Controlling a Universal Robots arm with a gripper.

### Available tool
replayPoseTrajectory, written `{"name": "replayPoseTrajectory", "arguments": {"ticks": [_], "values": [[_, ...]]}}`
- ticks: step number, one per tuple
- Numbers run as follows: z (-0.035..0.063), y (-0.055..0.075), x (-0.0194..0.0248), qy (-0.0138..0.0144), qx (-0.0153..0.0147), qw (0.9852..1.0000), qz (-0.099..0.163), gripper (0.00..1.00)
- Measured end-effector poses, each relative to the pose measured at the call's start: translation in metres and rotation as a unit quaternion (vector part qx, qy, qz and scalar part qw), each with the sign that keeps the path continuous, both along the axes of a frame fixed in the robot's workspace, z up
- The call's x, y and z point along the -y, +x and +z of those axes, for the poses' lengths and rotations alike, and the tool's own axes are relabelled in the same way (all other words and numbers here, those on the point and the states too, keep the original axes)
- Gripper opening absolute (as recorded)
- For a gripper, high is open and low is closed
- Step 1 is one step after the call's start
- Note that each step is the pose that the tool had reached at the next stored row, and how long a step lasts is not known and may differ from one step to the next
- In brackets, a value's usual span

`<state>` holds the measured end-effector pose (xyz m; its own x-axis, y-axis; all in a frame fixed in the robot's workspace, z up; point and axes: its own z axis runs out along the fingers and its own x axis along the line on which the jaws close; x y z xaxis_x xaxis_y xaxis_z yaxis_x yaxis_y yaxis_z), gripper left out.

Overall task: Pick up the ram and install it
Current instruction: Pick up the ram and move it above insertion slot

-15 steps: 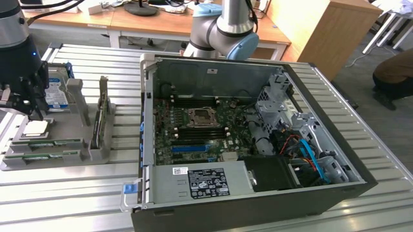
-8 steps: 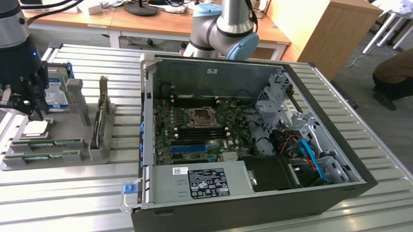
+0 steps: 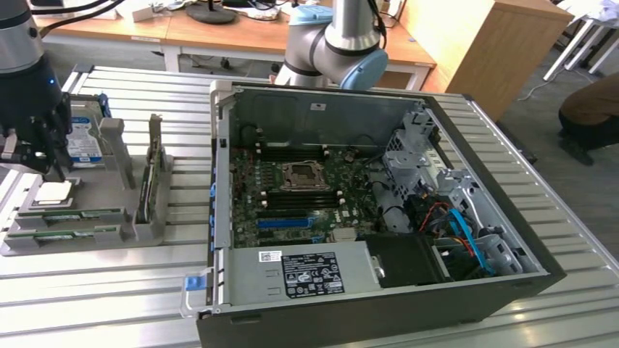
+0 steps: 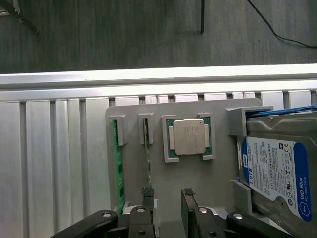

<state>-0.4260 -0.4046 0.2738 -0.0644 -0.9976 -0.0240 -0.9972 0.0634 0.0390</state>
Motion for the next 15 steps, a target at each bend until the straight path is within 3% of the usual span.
{"name": "replayPoseTrajectory", "arguments": {"ticks": [3, 5, 15], "values": [[0.0001, 0.000, 0.0039, 0.0000, 0.0000, 1.0000, 0.001, 0.36], [0.0001, 0.000, 0.0112, -0.0001, -0.0001, 1.0000, 0.002, 0.36], [0.0001, -0.002, 0.0288, 0.0000, 0.0000, 1.0000, 0.003, 0.36]]}}
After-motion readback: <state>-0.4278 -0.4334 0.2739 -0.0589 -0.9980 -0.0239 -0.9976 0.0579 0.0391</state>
